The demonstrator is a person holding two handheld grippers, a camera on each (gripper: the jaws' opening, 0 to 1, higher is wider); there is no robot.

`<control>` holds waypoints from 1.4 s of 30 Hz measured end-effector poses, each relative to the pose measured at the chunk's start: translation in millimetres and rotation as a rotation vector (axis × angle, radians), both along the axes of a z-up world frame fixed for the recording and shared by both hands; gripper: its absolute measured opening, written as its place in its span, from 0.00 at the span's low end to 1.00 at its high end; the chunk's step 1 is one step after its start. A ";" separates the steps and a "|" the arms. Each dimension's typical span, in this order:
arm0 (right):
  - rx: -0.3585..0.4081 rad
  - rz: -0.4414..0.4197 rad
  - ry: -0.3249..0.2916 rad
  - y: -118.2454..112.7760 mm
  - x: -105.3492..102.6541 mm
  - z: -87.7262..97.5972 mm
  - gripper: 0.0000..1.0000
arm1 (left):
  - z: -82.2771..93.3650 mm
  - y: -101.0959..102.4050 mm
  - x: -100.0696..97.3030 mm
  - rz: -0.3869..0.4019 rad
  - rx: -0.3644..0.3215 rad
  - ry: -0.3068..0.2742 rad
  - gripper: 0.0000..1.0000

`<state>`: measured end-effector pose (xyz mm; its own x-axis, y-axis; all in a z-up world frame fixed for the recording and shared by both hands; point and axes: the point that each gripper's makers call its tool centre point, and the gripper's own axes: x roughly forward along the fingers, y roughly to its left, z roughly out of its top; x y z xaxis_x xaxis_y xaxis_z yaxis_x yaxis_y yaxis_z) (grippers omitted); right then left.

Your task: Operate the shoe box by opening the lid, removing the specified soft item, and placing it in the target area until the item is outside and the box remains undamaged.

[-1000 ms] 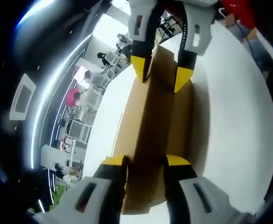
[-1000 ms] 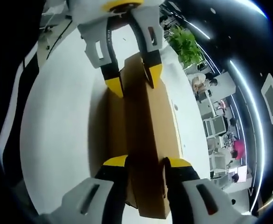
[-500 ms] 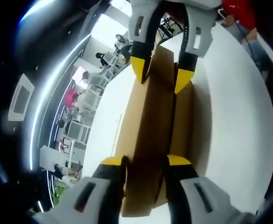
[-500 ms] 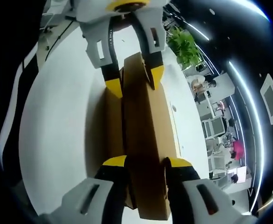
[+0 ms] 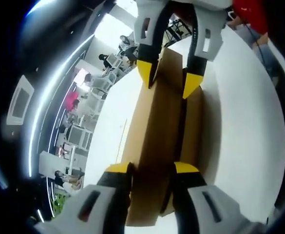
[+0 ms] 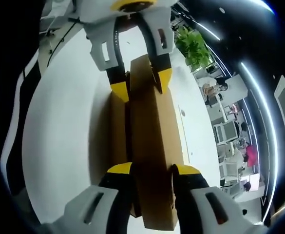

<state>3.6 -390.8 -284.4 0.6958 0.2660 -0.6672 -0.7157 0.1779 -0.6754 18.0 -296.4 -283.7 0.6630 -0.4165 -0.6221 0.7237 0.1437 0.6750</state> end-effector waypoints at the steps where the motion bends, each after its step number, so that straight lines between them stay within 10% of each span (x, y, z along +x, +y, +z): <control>1: 0.004 -0.003 0.001 -0.1 0.3 0.8 0.31 | 0.2 -0.2 0.0 0.000 0.000 -0.001 0.32; 42: 0.054 -0.028 0.133 -1.6 9.7 28.6 0.30 | 23.3 -2.7 12.6 -0.058 -0.048 0.134 0.32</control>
